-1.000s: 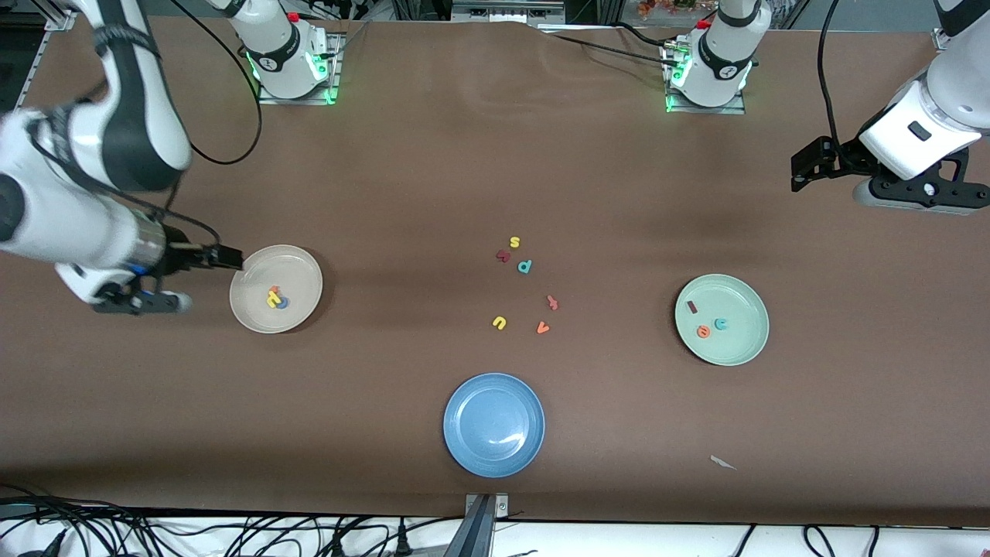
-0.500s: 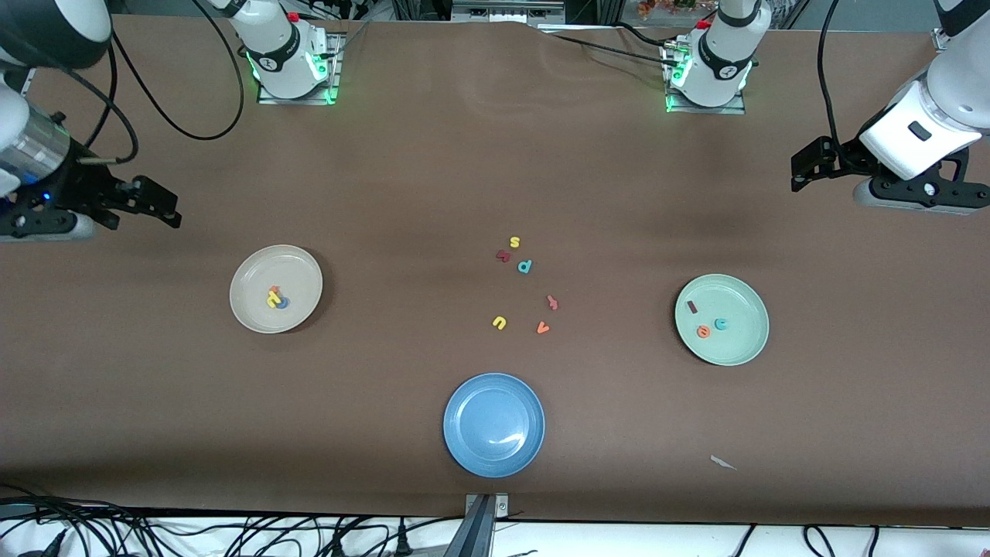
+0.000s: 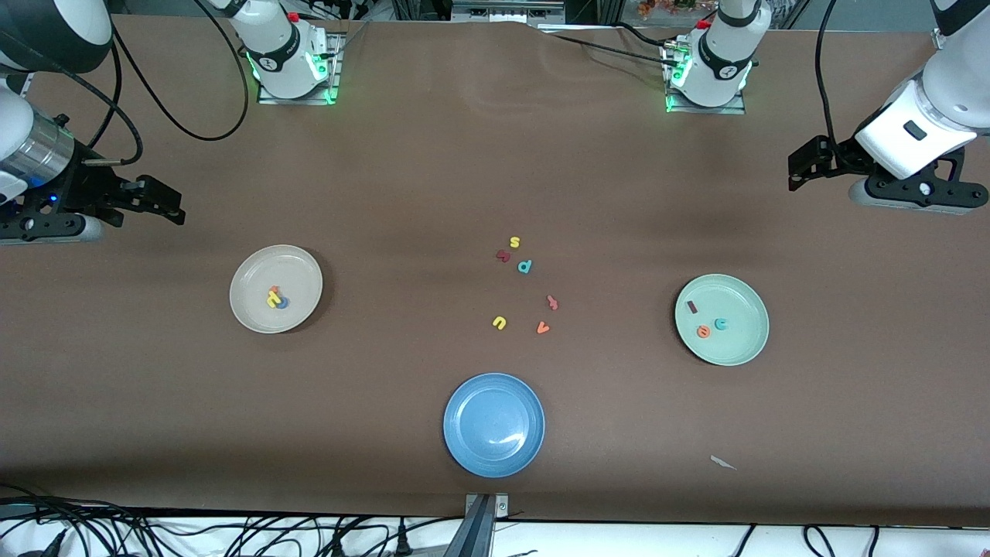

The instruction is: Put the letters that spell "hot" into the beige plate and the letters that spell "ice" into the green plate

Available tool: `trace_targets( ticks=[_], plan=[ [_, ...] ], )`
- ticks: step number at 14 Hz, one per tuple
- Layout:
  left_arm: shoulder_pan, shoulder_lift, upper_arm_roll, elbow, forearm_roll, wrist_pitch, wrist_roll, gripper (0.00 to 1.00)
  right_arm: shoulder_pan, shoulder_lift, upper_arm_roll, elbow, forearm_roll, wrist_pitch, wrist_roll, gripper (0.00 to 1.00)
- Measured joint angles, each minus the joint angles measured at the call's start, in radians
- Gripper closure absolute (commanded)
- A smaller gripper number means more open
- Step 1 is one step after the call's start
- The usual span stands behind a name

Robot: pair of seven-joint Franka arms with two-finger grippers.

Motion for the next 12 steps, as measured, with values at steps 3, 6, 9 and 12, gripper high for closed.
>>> trace_targets(
  ticks=[3, 6, 9, 12],
  plan=[
    [0.002, 0.000, 0.002, 0.004, 0.000, 0.000, 0.000, 0.00, 0.000, 0.008, 0.000, 0.035, -0.019, -0.050, -0.001, 0.00],
    [0.004, 0.000, 0.003, 0.008, 0.000, 0.000, 0.000, 0.00, 0.000, 0.027, 0.001, 0.072, -0.037, -0.088, -0.001, 0.00],
    [0.004, 0.000, 0.003, 0.008, 0.000, 0.000, 0.000, 0.00, 0.000, 0.038, 0.001, 0.083, -0.038, -0.093, -0.001, 0.00],
    [0.004, 0.000, 0.003, 0.008, 0.000, 0.000, 0.000, 0.00, 0.000, 0.038, 0.001, 0.083, -0.038, -0.095, -0.001, 0.00]
  ],
)
